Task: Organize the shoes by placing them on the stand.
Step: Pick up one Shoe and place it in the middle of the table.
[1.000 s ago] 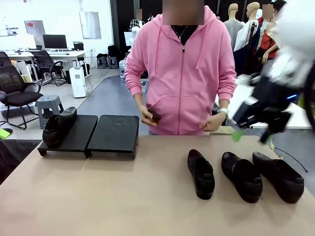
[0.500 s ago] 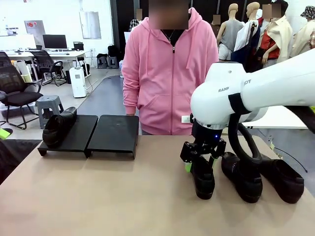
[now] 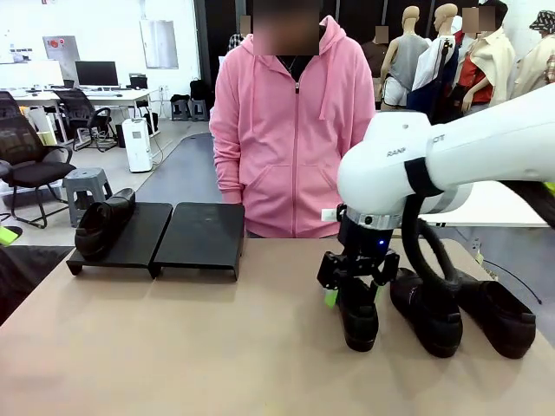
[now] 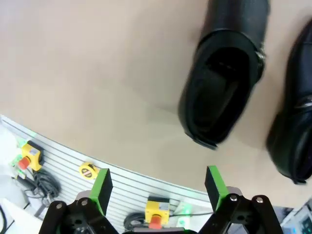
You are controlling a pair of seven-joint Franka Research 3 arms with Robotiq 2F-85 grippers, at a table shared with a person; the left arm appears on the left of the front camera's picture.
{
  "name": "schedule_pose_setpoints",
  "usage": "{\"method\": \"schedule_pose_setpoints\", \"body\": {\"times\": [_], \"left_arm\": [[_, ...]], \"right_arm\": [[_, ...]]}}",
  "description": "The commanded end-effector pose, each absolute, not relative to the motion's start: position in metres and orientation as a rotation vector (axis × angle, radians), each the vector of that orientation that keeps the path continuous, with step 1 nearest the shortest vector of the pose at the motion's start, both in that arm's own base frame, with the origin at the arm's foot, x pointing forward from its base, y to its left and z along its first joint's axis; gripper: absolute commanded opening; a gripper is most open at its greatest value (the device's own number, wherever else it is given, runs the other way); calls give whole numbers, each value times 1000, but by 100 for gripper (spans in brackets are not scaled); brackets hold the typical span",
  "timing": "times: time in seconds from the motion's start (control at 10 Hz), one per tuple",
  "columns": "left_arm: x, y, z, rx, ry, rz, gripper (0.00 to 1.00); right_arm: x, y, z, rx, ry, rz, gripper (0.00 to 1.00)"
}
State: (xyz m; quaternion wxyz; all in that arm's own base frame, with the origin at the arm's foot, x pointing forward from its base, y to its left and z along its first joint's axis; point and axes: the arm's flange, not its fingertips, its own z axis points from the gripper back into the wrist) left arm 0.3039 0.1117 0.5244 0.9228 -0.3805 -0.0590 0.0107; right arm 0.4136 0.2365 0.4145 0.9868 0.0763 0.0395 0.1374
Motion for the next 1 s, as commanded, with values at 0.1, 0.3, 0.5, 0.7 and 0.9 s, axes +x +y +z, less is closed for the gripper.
{"method": "schedule_pose_setpoints", "body": {"times": [0.1, 0.3, 0.5, 0.7, 0.9], "left_arm": [[302, 114, 524, -780, -124, 4, 100], [302, 114, 524, -780, -124, 4, 100], [302, 114, 524, -780, -124, 4, 100], [302, 114, 524, -780, -124, 4, 100], [302, 114, 524, -780, -124, 4, 100]], "right_arm": [[450, 267, 396, 266, 28, 164, 100], [468, 268, 379, 210, -5, 55, 100], [476, 261, 375, 199, -19, 9, 100], [475, 251, 387, 244, -4, 12, 100], [478, 248, 391, 258, -5, -4, 100]]}}
